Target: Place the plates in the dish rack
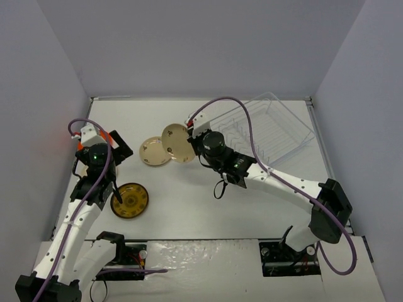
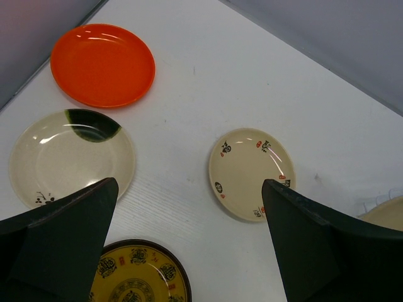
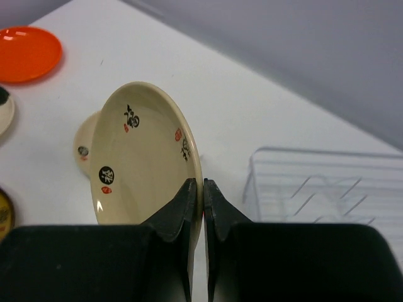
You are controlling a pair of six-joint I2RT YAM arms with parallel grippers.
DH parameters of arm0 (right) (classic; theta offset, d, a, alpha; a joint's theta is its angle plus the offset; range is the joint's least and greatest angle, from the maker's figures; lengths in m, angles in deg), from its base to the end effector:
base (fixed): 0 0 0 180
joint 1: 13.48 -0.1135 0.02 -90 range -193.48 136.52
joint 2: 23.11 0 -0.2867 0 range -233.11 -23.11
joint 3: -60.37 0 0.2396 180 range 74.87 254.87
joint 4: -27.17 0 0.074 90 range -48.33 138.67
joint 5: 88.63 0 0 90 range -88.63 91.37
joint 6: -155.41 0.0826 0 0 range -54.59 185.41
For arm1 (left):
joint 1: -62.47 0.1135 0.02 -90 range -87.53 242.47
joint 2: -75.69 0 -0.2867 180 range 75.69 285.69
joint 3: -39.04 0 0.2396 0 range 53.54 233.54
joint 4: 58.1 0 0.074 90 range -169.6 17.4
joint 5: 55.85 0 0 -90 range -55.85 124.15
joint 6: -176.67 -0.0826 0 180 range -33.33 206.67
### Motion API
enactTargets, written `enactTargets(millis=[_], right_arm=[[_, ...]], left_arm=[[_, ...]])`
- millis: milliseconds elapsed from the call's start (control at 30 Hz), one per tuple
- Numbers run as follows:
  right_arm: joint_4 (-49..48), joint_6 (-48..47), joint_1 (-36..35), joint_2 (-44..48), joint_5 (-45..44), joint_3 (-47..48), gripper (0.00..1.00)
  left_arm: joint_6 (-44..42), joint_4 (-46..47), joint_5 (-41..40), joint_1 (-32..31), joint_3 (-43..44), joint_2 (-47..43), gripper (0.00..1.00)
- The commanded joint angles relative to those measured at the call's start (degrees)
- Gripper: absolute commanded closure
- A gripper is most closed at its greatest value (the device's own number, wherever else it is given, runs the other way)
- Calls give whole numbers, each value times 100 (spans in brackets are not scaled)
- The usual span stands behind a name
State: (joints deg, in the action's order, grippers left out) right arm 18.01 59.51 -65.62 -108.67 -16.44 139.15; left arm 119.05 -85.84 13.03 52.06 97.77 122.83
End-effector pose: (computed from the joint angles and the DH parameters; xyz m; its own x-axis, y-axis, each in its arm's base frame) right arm 0.2582 0.2910 0.3774 0.0833 -0.0523 -0.9952 -0.5585 0.8246 -0.0901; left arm 0.2068 -0.0077 0.3298 -0.1390 -0.4824 -0.8649 -0.2916 0.8545 -0.4298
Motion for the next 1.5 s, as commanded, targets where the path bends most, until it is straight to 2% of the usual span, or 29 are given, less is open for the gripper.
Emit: enactTargets(millis=[0,133,167,267,300,367,433,500,567,700,867,1000,1100,1200,1467], right_arm=[[-799,-1562,769,126,344,947,100],[-214,-2530,1534,84,1630,1497,100],[93,-2888,1778,116,2287,1524,100],[244,-4422,2243,287,3715,1183,100],[248,-4463,2422,302,3757,1175,100],[1183,-5250,2949,96,4589,1721,100],[1930,-5601,3093,-76,4710,2012,100],[2844,-6736,3377,-556,4836,2712,100],[3468,-7381,3452,-771,4803,2951,100],[3997,-8537,3569,-1198,4842,3444,100],[5146,-9571,3614,-1716,5014,4045,100],[5328,-10377,3614,-1912,4989,4172,100],[5389,-10501,3614,-2043,5014,4294,100],[5577,-11019,3623,-2069,5111,4287,100],[5657,-11387,3574,-2018,5264,4124,100]], left_arm=[[93,155,-289,39,130,-55,3],[110,162,-437,40,131,10,3],[111,164,-472,40,150,55,3],[102,44,-583,40,249,197,3],[110,41,-586,40,285,232,3],[111,-36,-631,40,376,375,3],[111,-68,-635,40,411,426,3],[114,-82,-663,40,460,552,3],[127,-91,-682,40,514,628,3],[128,-158,-698,33,625,865,3],[137,-292,-804,40,779,1121,3],[146,-355,-832,40,851,1245,3],[137,-355,-823,40,877,1272,3],[137,-415,-831,40,946,1315,3],[137,-504,-867,40,1086,1367,3]])
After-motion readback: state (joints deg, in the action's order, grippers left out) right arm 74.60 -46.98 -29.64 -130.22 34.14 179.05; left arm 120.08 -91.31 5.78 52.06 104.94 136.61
